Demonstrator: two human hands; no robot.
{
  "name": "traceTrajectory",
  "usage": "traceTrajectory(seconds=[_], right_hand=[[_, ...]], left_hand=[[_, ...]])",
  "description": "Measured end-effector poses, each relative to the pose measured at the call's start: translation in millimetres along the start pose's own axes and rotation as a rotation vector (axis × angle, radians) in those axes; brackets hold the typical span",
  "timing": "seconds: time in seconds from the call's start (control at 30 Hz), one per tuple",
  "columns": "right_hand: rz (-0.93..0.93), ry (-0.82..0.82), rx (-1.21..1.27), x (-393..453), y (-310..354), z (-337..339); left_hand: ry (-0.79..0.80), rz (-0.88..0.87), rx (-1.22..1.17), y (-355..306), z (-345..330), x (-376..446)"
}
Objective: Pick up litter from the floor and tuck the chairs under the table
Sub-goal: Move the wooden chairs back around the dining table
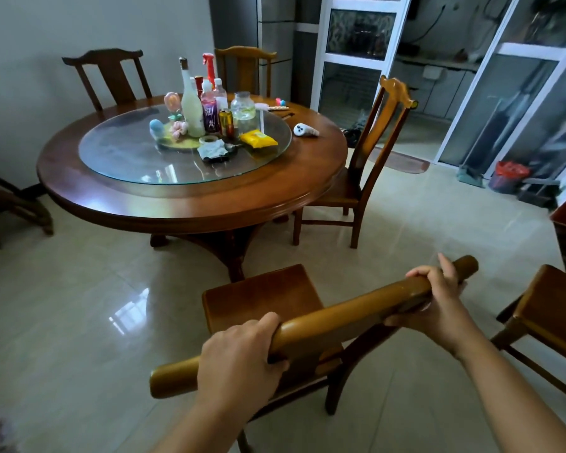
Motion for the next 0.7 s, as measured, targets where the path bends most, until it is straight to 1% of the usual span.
traceTrajectory(seconds=[0.2,0.37,0.53,0.63,0.7], right_hand=[[0.065,0.066,-0.062,57,-22,42],[0.103,0.101,-0.077,89,-29,56],[0.156,0.078,-0.047,102,-36,53],[0.201,0.021,-0.089,102,-37,52],[0.186,-0.004,-0.178,102,-36,55]], left_hand=[[-0.021,0.039,-0.036,-46,-11,40],[-0.032,0.087,-0.019,-61,-12,64],[-0.083,0.108,0.015,-60,-9,71],[-0.127,0.113,0.04,-60,-10,71],[-0.164,0.087,0.05,-61,-9,71]])
Point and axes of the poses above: each hand's wrist, its own x-axis towards the middle knuckle, its own z-axis out of the back of the hand, y = z × x, the point moved 3 cm from there along x, towards the middle knuckle, and after that the axes turned 13 degrees about y, right-handed, at the moved point
